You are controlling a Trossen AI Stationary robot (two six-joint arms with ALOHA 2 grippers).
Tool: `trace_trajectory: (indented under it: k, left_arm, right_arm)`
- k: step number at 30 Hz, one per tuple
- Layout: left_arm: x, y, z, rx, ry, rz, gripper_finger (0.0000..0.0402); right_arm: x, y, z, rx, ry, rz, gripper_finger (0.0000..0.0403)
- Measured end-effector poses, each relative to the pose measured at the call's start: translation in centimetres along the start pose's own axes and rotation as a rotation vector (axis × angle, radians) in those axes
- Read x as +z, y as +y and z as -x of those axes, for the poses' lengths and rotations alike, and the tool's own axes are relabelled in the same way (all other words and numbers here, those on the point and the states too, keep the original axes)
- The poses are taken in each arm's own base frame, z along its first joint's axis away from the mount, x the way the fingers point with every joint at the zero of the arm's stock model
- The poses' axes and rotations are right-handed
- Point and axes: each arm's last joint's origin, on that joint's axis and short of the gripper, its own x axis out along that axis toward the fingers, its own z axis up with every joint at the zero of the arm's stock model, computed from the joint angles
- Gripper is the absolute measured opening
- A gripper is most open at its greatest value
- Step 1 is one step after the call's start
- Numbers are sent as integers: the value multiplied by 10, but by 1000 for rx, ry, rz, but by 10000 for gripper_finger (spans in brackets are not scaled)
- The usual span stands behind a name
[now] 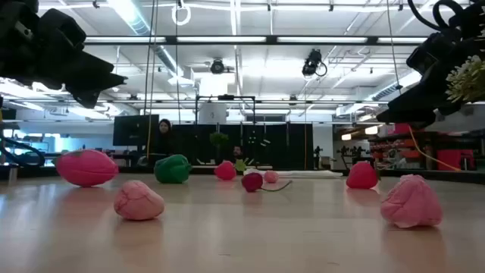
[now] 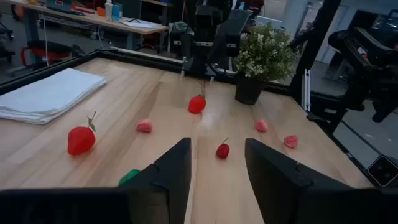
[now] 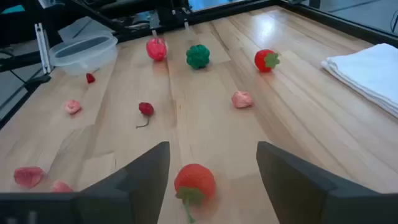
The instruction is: Pick and placing Produce into tupperware
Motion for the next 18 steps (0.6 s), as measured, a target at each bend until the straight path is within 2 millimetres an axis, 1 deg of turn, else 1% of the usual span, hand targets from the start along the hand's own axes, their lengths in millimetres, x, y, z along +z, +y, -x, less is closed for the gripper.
trace_trajectory:
  k: [9,18]
  left_arm:
    - [0,0,0,0,0,0,149]
    - [0,0,0,0,1,-1,157]
  right_arm:
    - [0,0,0,0,0,0,250]
    - [0,0,0,0,0,0,250]
